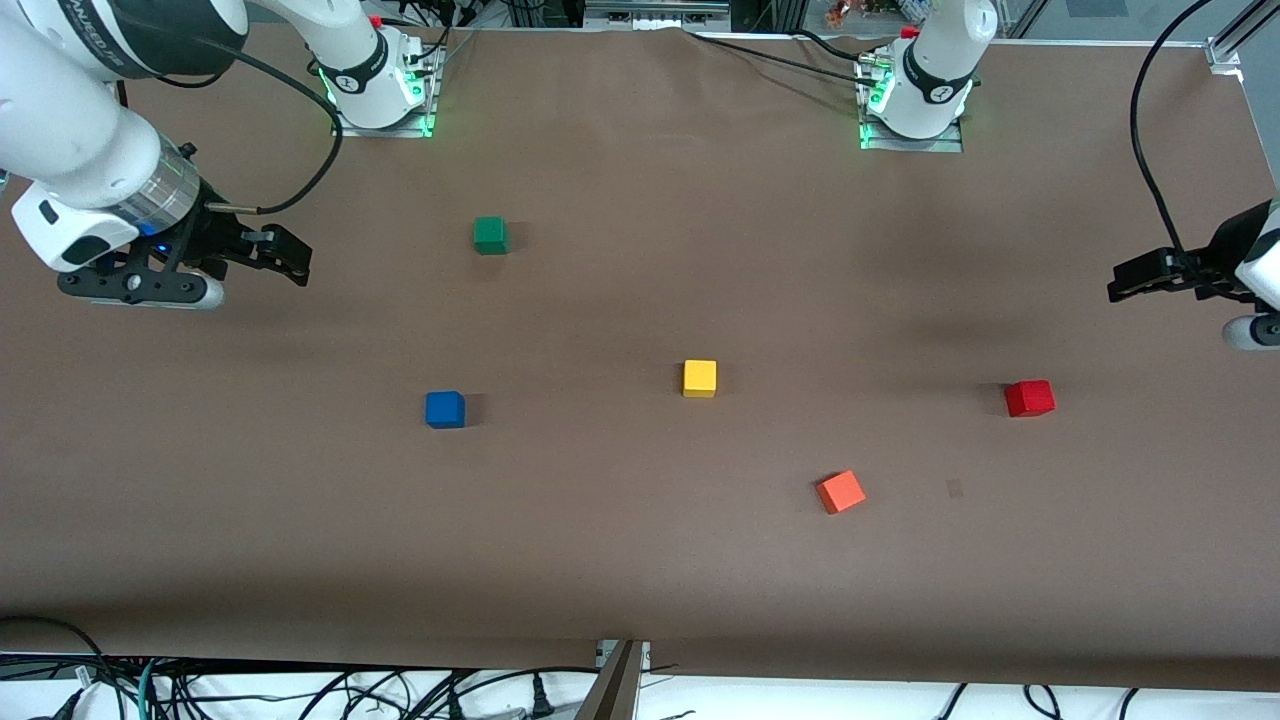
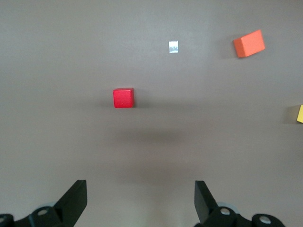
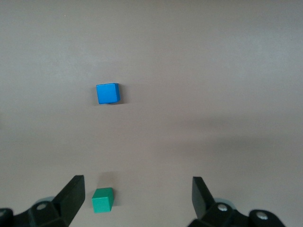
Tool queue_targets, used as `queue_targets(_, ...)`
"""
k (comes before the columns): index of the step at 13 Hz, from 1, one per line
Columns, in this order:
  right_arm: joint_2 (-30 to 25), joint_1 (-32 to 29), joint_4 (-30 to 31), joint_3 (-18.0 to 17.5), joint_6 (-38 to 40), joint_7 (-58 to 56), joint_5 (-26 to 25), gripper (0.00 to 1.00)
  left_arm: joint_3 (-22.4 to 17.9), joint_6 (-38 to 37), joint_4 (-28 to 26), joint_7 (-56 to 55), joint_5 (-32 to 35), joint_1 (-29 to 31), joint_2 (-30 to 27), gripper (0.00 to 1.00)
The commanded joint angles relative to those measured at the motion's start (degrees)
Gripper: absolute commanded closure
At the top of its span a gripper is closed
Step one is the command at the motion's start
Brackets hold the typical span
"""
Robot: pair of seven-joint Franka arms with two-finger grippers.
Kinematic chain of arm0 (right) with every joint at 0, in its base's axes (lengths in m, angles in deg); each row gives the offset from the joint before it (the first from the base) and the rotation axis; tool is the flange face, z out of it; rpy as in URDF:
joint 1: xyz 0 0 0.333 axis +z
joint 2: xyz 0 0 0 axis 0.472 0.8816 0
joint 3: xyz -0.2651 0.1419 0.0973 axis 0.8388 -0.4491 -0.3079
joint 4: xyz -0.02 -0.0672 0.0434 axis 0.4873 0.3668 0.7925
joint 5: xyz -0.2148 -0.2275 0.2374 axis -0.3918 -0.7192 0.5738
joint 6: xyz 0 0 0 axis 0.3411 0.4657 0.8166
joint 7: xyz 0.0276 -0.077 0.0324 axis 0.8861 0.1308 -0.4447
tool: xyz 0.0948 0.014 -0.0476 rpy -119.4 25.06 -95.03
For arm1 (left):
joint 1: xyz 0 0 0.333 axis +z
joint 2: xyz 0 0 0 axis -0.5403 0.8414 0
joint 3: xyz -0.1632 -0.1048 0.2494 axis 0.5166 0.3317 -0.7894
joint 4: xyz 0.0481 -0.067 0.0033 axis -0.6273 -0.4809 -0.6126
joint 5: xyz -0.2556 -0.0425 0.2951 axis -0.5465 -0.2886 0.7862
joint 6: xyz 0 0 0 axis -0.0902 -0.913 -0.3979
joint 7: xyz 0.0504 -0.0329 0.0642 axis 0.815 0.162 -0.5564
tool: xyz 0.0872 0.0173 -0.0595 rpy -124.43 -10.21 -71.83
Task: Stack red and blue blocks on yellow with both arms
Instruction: 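Move the left gripper down toward the red cube, then close the left gripper on the red cube and lift it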
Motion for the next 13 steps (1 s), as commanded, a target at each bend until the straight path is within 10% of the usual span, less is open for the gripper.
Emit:
queue_targets(1, 0.50, -0.65, -1.44, -0.60, 1.13, -0.58, -0.43, 0.00, 0.03, 0.49, 1.68, -0.06, 0.99, 0.48, 6.04, 0.00)
queue_targets(7, 0.50, -0.65, -1.44, -0.60, 0.51, -0.05, -0.07, 0.00, -0.15, 14.80, -2.17, 0.29, 1.09, 3.37, 16.59, 0.00)
queue_targets(13, 0.41, -0.65, -1.79, -0.60, 0.42, 0.12, 0.02, 0.00, -0.23, 36.78, -19.40, 6.51, 1.61, 6.62, 16.87, 0.00)
